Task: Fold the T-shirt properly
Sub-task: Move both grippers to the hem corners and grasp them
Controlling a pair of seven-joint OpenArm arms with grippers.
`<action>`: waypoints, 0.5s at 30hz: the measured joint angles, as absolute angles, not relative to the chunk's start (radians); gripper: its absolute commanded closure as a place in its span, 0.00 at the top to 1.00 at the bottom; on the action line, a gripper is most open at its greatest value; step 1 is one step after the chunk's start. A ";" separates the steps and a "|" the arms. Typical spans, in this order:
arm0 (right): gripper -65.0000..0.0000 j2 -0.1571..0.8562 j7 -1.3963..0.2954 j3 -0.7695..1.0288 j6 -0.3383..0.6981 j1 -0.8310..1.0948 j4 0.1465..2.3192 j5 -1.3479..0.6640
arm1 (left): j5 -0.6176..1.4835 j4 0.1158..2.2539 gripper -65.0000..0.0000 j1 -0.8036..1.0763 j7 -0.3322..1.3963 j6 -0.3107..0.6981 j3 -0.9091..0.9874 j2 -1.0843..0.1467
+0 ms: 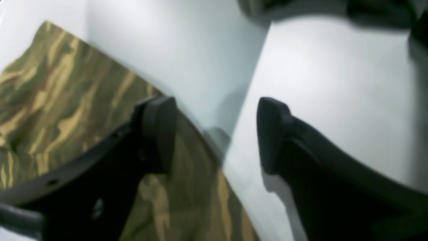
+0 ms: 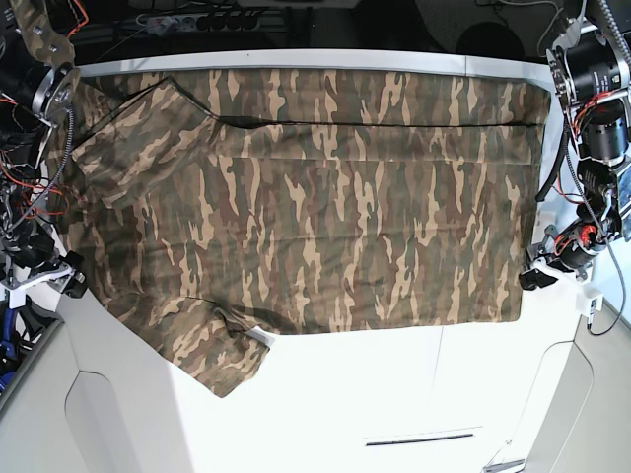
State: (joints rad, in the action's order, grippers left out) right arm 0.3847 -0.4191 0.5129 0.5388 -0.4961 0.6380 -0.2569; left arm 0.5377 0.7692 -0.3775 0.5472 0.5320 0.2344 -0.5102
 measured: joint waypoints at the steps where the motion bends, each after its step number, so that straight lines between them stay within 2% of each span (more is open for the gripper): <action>1: 0.58 0.385 -0.410 0.513 0.540 -0.496 0.628 -0.264 | 0.542 0.763 0.53 -0.380 0.541 0.532 0.228 -0.510; 15: 0.57 0.327 -0.389 0.480 0.577 -0.502 0.617 -0.288 | 0.558 0.765 0.52 -0.393 0.561 0.539 0.210 -0.440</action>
